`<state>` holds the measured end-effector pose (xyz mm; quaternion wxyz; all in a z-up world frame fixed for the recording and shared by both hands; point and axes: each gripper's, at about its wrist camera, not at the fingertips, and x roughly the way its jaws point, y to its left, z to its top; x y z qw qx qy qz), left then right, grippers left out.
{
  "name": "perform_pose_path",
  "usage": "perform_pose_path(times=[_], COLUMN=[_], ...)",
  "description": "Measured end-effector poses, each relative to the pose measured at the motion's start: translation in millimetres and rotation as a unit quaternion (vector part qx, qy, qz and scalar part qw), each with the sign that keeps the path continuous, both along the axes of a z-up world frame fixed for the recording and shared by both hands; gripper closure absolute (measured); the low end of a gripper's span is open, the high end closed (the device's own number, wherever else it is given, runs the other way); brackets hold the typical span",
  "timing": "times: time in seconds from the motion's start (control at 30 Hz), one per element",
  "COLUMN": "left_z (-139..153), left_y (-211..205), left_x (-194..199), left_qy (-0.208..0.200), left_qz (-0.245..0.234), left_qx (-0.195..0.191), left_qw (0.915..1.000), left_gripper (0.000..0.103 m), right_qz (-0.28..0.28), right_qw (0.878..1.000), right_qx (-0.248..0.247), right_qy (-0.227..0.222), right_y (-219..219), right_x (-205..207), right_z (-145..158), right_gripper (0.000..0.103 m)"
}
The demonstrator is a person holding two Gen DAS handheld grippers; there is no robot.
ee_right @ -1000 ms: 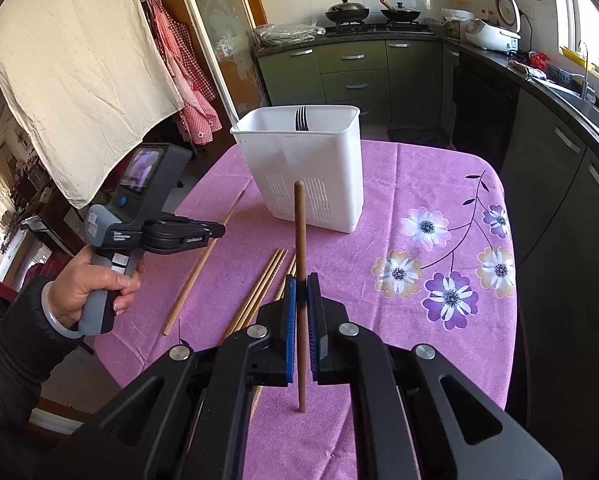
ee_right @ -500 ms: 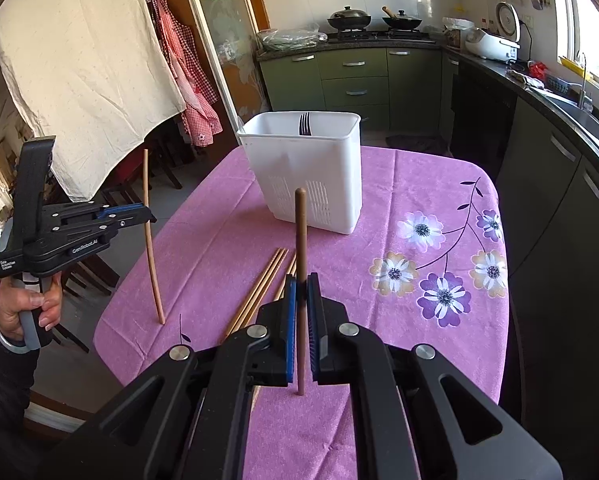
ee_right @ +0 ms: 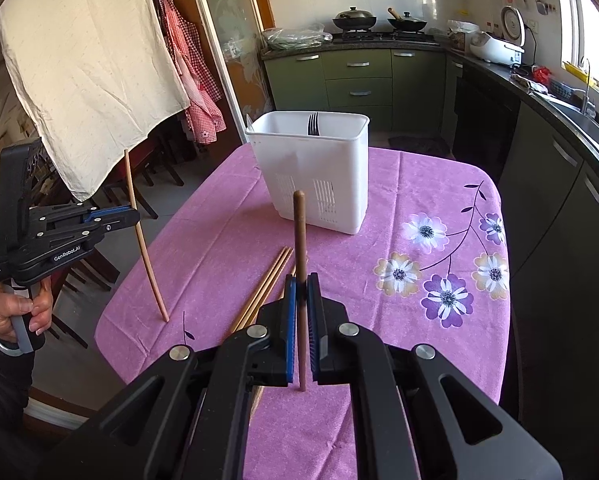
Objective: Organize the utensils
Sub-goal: 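Carry both chopsticks upright and lower them into the white caddy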
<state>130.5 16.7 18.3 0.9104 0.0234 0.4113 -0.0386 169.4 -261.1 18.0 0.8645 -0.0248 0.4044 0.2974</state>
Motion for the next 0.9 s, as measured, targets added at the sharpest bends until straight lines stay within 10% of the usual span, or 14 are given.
perform_pose_path(times=[0.4, 0.9], left_z=[26.1, 149.4], left_y=[-14.1, -45.8], left_x=[8.4, 56.1], left_qy=[-0.014, -0.099], left_qz=[-0.024, -0.063], left_qx=[-0.016, -0.035], left_qw=[0.9995, 0.9925], left_gripper=[0.097, 0.097], right_qz=[0.005, -0.004], right_qw=[1.000, 0.993], right_qx=[0.019, 0.082], right_qy=[-0.020, -0.082], right_y=[1.9, -5.2], right_x=[10.6, 65.5], right_z=[31.3, 157.6], right_gripper=[0.097, 0.097])
